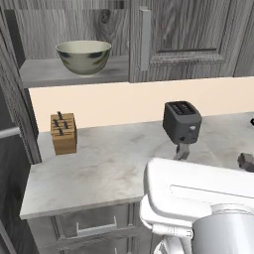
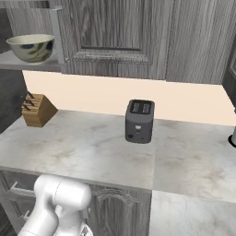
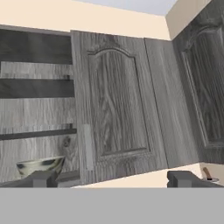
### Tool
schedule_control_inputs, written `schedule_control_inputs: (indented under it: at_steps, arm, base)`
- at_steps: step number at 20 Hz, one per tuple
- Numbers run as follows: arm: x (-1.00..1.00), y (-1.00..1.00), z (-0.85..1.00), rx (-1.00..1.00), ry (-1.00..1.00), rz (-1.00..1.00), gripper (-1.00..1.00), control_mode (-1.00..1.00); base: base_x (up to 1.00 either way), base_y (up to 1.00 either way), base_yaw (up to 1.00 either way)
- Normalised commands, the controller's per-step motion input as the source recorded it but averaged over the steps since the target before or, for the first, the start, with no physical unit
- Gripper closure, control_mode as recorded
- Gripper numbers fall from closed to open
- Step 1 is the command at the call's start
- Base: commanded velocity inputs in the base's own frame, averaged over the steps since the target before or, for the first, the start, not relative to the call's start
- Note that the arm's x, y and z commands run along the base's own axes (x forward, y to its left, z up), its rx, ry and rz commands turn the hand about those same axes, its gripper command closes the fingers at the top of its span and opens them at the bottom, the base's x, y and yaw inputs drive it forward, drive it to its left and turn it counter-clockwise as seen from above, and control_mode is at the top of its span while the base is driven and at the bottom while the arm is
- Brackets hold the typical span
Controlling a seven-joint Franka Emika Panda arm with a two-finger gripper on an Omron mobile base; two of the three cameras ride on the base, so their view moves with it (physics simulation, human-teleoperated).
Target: Open the cabinet. Pick the bowls from the counter and place them in the cabinet. Then close the cabinet.
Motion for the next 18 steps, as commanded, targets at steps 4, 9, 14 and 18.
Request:
schedule_control_inputs:
  at_steps: [4,9,14,18]
  arm:
    - [0.00,1.00,0.00,-0.10,-0.06,0.00,-1.00,-1.00]
    - [0.01,0.93,0.00,-0.13,0.02,0.00,-1.00,-1.00]
    - [0.12,0.73,0.00,-0.12,0.01,0.00,-1.00,-1.00]
    - [0.20,0.66,0.00,-0.08,0.00,0.00,-1.00,-1.00]
  base:
    - [0.00,0.00,0.00]
    - [0.00,0.00,0.00]
    - [0.00,0.00,0.00]
    - [0.00,0.00,0.00]
